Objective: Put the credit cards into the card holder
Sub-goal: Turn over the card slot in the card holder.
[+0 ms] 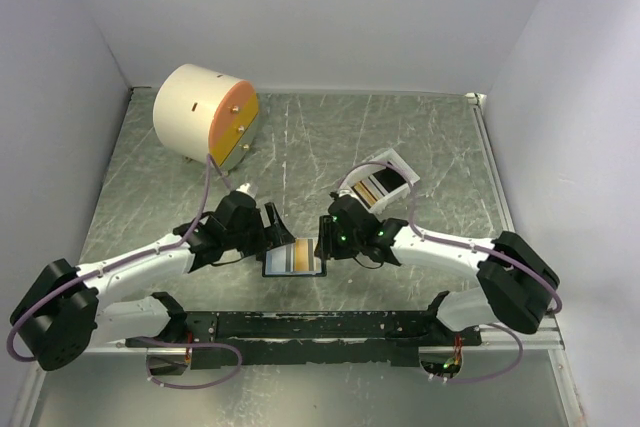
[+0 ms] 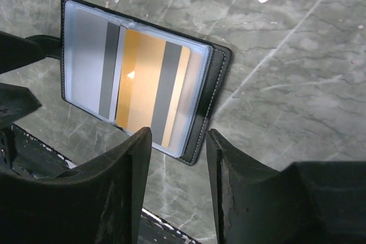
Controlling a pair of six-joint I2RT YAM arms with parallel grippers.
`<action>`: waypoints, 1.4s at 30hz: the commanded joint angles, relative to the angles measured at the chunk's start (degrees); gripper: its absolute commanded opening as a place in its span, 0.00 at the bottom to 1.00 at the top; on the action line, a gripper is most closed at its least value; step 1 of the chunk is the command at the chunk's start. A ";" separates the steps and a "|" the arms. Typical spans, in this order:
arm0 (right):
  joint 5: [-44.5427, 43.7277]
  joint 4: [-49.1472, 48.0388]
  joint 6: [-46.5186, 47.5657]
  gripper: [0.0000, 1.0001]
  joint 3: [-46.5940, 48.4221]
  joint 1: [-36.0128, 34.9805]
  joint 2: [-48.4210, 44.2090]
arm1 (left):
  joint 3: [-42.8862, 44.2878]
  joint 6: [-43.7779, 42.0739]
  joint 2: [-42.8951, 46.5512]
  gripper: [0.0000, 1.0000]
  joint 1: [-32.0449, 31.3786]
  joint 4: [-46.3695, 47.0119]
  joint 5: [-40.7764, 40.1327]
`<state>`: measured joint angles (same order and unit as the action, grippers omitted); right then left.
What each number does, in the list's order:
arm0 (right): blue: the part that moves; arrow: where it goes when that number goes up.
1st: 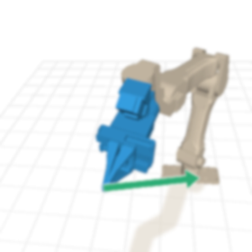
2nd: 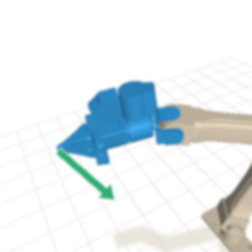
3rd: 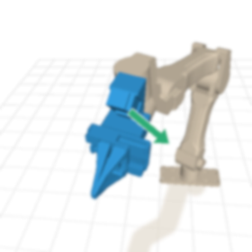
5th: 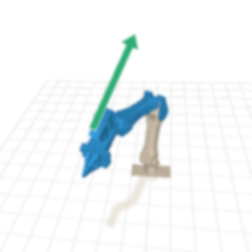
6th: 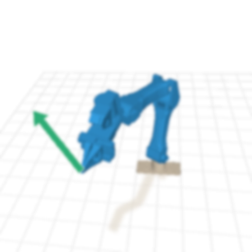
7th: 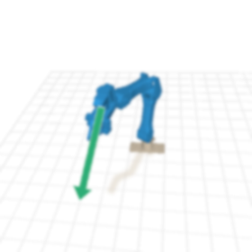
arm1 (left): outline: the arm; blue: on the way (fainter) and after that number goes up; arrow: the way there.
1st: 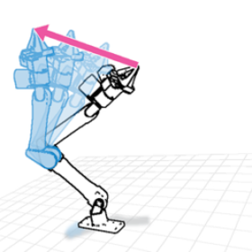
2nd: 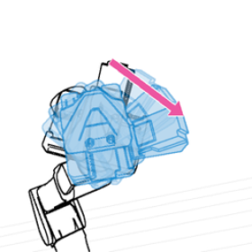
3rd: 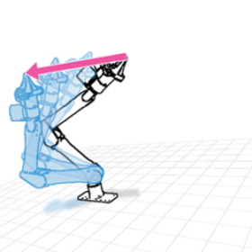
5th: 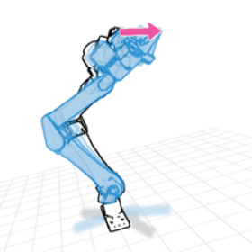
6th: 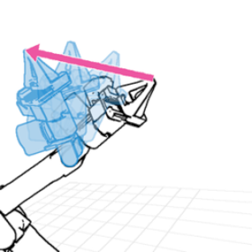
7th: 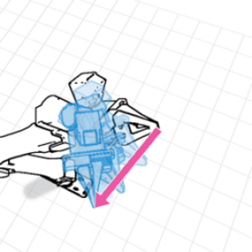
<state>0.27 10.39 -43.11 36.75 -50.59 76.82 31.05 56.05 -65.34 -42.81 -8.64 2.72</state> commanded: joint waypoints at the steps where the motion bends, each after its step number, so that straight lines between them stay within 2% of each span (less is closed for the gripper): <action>1: -1.39 0.47 -0.26 0.44 3.22 -1.40 2.84 | -2.37 -0.94 -1.03 0.91 0.82 4.98 2.16; 8: -1.72 1.22 -0.38 0.40 3.92 -1.84 7.30 | -3.36 -1.30 -2.52 0.91 2.25 7.78 3.36; 16: -1.42 0.02 -1.10 0.34 1.76 -1.88 7.36 | -4.16 -1.05 -5.15 0.90 3.08 8.70 3.91; 31: -1.81 0.01 -1.36 0.33 1.13 -1.93 6.29 | -5.27 0.16 -8.12 0.89 3.43 13.09 7.11; 42: -1.88 -0.10 -1.45 0.33 1.13 -1.92 6.26 | -7.71 4.63 -5.66 0.89 3.44 19.89 11.71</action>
<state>-0.86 10.72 -43.99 38.63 -52.18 83.29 24.34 58.26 -72.36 -39.55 6.72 10.39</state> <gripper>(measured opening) 0.330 0.891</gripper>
